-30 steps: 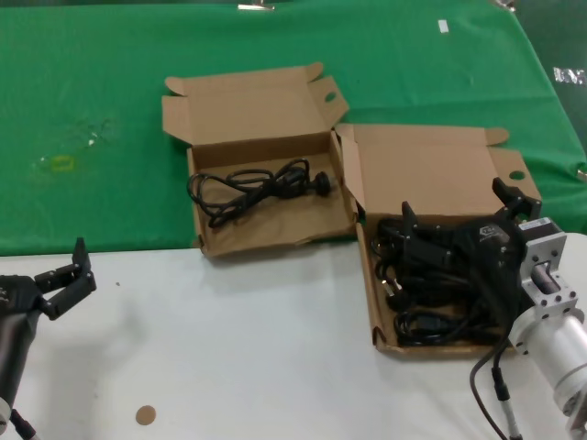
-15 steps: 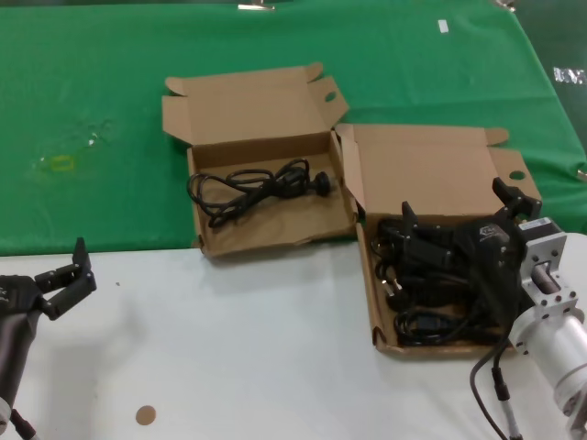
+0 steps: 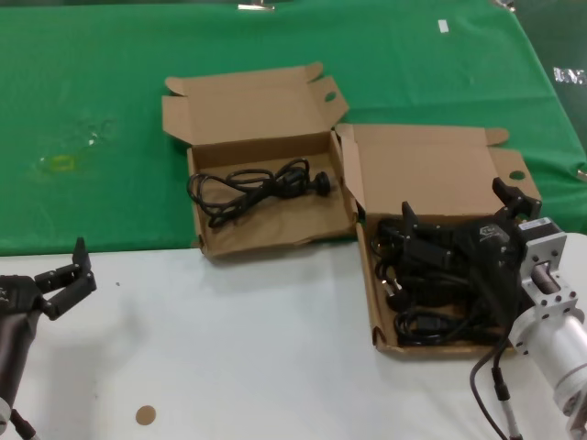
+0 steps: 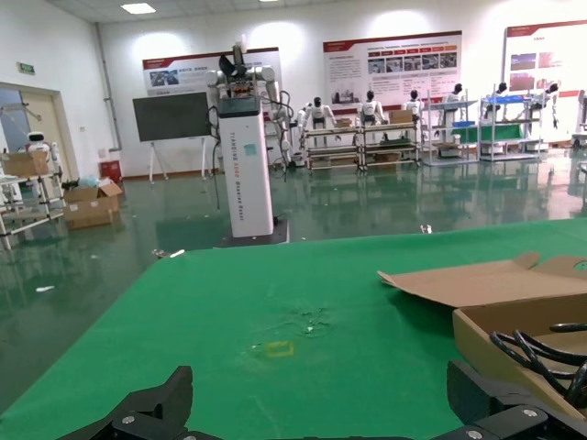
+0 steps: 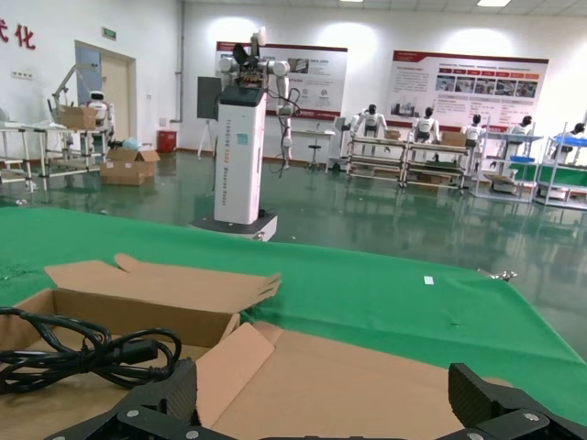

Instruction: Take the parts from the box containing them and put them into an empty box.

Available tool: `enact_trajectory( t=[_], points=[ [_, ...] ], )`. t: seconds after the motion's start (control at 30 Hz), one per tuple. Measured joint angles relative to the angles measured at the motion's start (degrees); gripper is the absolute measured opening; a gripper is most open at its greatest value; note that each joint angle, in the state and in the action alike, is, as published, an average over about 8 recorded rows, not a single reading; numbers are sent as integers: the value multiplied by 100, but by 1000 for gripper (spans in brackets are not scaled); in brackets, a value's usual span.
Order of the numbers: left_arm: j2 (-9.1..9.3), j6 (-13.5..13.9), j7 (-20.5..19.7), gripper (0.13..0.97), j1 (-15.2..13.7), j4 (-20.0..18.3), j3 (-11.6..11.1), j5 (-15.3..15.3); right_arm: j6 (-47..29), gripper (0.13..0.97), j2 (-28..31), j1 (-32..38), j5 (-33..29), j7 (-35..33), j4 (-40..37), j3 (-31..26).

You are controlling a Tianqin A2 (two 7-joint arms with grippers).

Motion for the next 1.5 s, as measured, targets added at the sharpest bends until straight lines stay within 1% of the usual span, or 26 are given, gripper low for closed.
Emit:
enact_trajectory(
  t=[1.5],
  points=[
    [0,0,0,966,0,0,0,0,0,966,0,0,0,0,0,0]
  ],
)
